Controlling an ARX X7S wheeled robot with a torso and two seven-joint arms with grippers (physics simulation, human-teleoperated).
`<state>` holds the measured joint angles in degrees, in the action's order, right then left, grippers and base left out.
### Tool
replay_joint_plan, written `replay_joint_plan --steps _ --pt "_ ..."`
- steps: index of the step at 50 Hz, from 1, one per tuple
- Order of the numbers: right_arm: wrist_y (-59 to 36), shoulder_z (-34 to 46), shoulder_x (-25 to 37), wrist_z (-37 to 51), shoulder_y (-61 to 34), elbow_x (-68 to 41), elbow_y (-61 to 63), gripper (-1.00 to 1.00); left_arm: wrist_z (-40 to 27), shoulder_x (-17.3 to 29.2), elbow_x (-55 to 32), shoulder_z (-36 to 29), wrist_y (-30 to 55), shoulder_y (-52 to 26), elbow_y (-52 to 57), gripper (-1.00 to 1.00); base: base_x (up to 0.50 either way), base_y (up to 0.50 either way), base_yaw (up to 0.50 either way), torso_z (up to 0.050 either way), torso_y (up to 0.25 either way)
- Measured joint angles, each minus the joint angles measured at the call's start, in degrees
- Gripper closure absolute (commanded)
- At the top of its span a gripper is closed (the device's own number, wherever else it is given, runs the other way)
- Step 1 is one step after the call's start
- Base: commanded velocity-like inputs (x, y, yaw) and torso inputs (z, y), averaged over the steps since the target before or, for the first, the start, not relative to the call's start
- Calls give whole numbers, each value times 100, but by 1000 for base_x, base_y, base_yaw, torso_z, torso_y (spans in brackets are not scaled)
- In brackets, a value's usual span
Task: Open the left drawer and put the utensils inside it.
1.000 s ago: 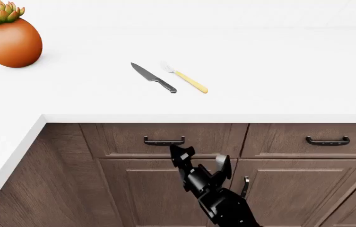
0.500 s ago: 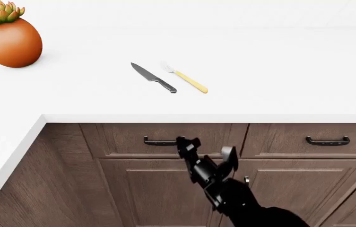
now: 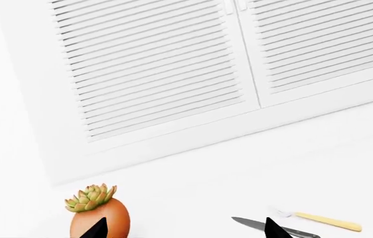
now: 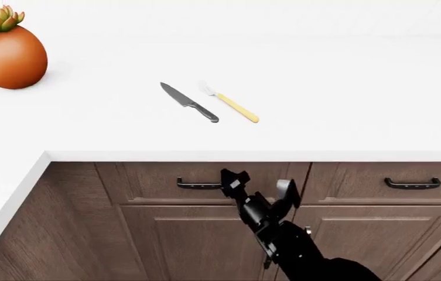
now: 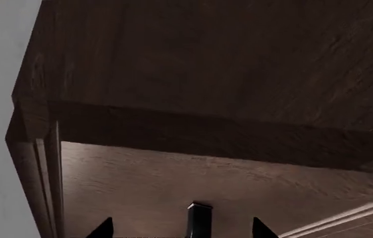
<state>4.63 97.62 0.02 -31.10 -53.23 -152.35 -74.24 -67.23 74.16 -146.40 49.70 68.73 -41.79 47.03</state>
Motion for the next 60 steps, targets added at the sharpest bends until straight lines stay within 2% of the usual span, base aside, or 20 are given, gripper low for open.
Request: replay_joint_plan --steps 29,47,51,60 --pt "-233 141 36 133 -2 -109 -61 100 -1 -68 43 22 -9 66 35 -100 0 0 0 0 1" --pt "-82 50 89 -309 170 209 -45 100 110 70 118 -78 -195 12 85 -100 0 0 0 0 2" --pt "163 30 292 -258 194 299 411 100 148 127 138 -108 -257 -11 91 -100 0 0 0 0 3" --pt "1106 47 1116 171 284 588 2301 100 226 250 183 -177 -395 -57 110 -100 0 0 0 2 2"
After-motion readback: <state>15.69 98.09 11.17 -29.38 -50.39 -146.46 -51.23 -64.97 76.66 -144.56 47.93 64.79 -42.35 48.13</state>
